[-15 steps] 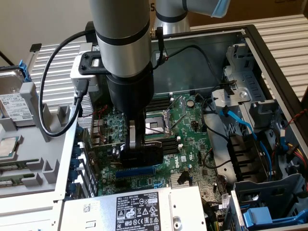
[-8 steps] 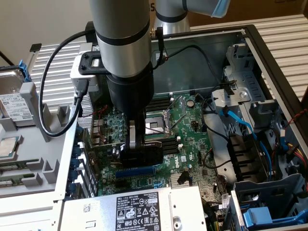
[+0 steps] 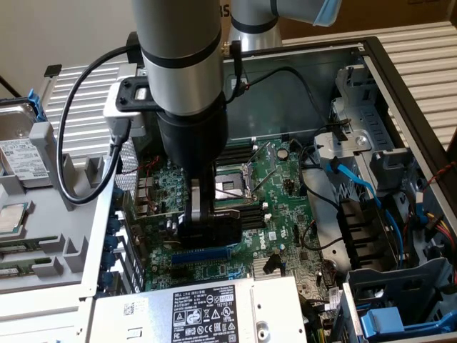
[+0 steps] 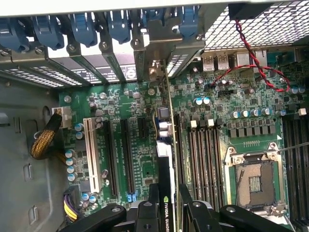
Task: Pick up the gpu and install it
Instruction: 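Insert the gpu into the slot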
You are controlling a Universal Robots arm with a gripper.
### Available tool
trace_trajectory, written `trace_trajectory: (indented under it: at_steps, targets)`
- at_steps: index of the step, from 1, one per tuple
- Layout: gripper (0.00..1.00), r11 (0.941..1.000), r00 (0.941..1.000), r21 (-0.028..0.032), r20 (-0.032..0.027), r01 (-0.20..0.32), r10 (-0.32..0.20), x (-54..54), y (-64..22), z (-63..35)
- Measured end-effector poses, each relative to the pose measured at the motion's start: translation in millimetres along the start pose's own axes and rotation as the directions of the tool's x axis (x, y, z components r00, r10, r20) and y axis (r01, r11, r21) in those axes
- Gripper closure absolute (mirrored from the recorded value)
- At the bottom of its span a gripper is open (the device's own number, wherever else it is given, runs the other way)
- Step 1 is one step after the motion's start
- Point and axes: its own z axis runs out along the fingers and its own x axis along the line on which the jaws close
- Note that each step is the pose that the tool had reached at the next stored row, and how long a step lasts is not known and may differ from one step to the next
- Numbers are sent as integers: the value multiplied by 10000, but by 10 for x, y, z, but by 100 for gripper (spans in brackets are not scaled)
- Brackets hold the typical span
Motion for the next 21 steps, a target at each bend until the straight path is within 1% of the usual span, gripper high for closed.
trace_trajectory:
  at_steps: [5,15,21]
  targets:
    - [74,10000,10000,5,11,-1,1,1,9,1]
    - [74,10000,10000,11,73,-2,2,1,6,1]
    - [74,10000,10000,10,73,-2,2,1,3,0]
